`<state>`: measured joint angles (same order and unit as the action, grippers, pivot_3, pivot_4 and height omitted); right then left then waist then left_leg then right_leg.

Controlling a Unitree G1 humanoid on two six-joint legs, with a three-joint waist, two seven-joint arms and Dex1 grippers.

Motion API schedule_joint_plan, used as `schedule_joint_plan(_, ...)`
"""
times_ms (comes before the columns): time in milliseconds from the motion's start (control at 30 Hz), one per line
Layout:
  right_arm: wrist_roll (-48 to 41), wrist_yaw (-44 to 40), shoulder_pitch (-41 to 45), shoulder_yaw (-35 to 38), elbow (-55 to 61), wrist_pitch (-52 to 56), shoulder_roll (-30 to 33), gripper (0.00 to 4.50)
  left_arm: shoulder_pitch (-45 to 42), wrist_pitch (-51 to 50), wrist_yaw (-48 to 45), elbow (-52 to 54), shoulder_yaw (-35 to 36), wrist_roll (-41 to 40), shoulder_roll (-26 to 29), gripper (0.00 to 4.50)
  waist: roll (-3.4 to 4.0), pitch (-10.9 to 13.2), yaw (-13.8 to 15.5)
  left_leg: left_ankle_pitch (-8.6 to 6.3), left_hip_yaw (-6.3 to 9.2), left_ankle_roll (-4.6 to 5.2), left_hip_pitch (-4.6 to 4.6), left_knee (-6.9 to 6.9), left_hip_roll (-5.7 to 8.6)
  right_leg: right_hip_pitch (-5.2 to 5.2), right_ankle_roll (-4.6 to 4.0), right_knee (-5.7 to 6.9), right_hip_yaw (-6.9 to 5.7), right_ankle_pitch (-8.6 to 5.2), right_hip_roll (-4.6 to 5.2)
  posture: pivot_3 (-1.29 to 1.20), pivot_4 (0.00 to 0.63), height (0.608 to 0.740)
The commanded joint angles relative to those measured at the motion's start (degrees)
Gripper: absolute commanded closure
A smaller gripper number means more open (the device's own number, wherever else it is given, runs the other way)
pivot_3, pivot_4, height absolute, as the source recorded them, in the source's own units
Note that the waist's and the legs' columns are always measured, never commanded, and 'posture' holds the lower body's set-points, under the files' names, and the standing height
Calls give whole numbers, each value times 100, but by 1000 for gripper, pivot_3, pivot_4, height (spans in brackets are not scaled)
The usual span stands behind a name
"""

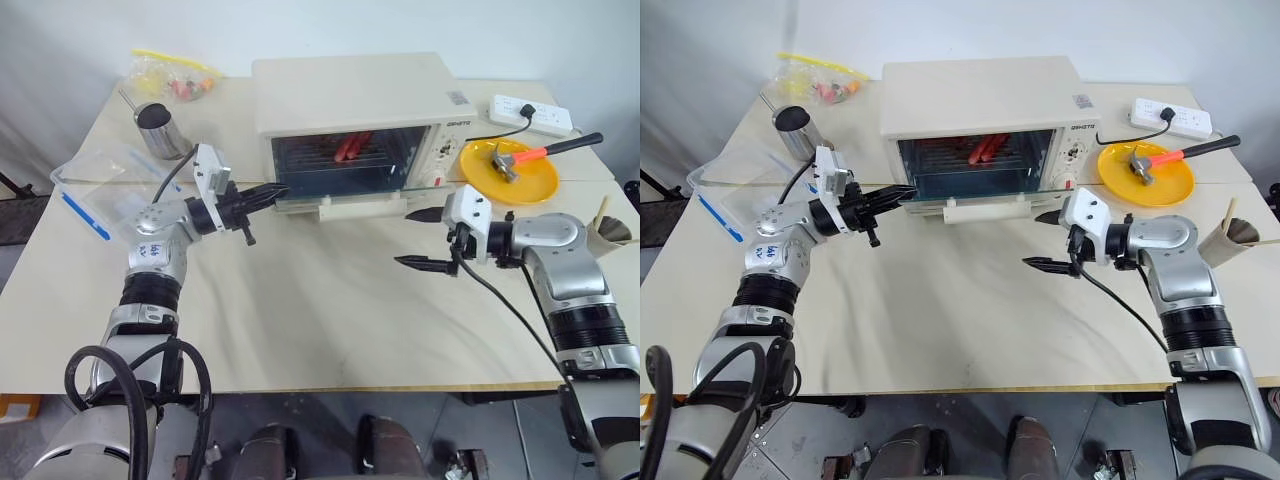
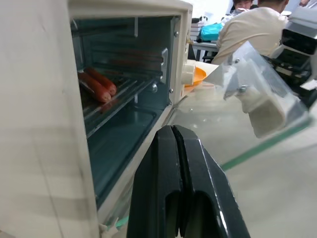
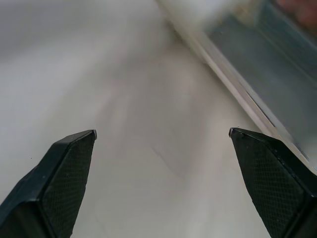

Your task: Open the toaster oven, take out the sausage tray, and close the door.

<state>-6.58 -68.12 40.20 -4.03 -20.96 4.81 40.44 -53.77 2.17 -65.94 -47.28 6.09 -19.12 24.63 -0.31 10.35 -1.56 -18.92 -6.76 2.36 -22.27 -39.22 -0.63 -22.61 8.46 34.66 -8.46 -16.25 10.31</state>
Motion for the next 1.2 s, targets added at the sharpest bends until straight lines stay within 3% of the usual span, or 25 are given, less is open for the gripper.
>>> schedule_joint_plan(33,-2,-229,-241,68,195,-26,393,0,-243,109,-164,-71,-111,143,-53,4486,-2,1,15,0,0,0,-1,0,0,0,0,0,0,0,0,0,150,740)
schedule_joint_plan(267,-934,-1007,-794,641,1377,787,1179,0,-291,-283,-337,-254,-602,679,-2,4486,-2,2,16,0,0,1,-10,1,4,0,1,-6,-15,0,1,0,150,740)
schedule_joint_plan(433,-1022,-906,-713,671,1736,1073,1424,0,-292,-262,-335,-307,-882,1023,-6,4486,-15,9,4,2,4,2,-8,-5,0,2,0,-7,-13,0,1,0,150,740)
schedule_joint_plan(667,-574,111,151,292,1758,852,549,0,-151,-112,-240,-286,-1171,1444,-31,4486,-15,9,-6,5,0,0,-4,-9,-7,-2,-1,-5,-7,0,2,0,150,740)
schedule_joint_plan(933,1264,1908,862,-787,880,-13,-528,0,362,915,151,72,-1507,1941,187,4486,-12,7,8,7,8,1,-2,-10,-11,-1,-1,16,-11,0,12,0,150,740)
schedule_joint_plan(1067,2355,3105,1477,-1335,-237,-184,-1015,0,589,904,649,517,-773,1179,-89,4486,-11,6,-29,12,5,8,0,-13,-14,-1,-1,21,-7,1,20,0,150,740)
schedule_joint_plan(1200,2835,3898,1991,-1514,-1196,-457,-1394,0,884,750,1039,1117,-229,628,-325,4486,-11,7,-61,13,15,5,-13,-10,-19,-18,-1,33,-14,0,19,0,150,740)
